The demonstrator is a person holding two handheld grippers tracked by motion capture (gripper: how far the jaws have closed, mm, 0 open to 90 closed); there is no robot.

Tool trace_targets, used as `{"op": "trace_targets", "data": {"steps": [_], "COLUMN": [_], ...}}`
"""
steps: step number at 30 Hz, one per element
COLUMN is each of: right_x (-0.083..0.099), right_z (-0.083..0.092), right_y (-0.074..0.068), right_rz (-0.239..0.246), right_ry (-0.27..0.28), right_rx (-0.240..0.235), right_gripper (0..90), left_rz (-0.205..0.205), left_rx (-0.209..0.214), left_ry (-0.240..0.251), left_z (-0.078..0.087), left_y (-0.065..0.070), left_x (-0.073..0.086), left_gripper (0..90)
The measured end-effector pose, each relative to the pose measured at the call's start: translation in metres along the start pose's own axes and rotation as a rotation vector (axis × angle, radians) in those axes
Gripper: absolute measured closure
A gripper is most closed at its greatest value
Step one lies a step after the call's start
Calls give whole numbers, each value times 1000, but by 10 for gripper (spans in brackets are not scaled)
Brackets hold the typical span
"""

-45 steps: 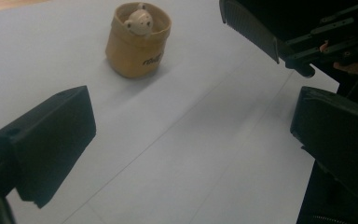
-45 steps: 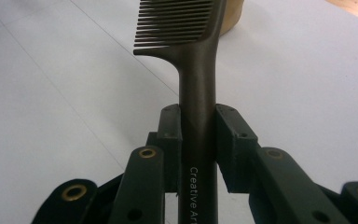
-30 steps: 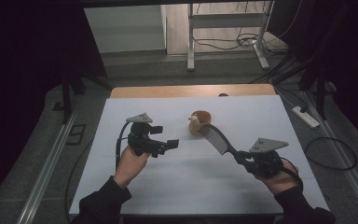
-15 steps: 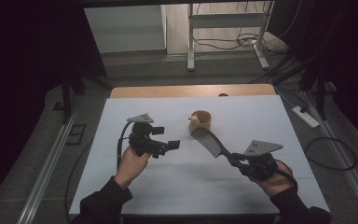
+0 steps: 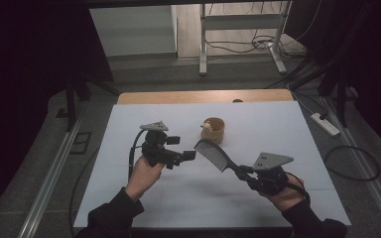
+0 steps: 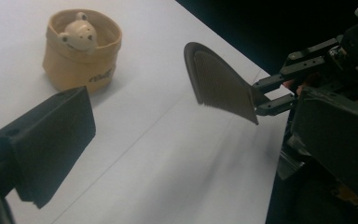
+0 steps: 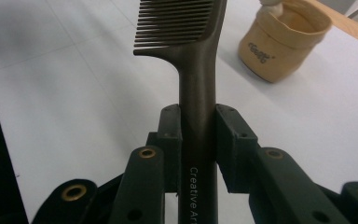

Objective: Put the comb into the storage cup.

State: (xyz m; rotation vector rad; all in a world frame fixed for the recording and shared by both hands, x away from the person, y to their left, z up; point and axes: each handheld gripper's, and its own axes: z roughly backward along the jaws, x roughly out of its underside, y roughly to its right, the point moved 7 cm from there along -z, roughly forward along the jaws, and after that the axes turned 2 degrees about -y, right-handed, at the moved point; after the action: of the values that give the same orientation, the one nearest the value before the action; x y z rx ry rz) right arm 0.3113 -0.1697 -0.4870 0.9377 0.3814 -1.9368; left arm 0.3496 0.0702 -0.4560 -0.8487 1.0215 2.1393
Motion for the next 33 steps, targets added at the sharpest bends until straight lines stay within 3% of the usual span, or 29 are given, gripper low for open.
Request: {"op": "trace_targets", "data": {"steps": [19,24,29,30,31,33], "right_x": [-10,-11,-12,-12,-12,-12], "right_z": [-7,-8,-8,-8,-8,-8], "right_y": [-26,-29,-30,-30,-30,-30], "right_rz": [59,67,73,74,77,78], "right_ry": [31,35,38,39,41,42], "right_rx": [-51,-56,-56,-55,-54,-51], "right_gripper": [723,723,723,723,723,723], "left_rz": [61,57,57,59,62,77], "left_rx": [61,66,103,109,115,130], "left_ry": [-10,-22,-20,-23,-28,-32], "left_z": [-7,-9,-8,-7,-7,-7], "left_y": [0,1,4,5,6,6], "left_x": [-2,-2,-2,-2,-1,-1], "left_gripper": [0,0,118,167,283,367]}}
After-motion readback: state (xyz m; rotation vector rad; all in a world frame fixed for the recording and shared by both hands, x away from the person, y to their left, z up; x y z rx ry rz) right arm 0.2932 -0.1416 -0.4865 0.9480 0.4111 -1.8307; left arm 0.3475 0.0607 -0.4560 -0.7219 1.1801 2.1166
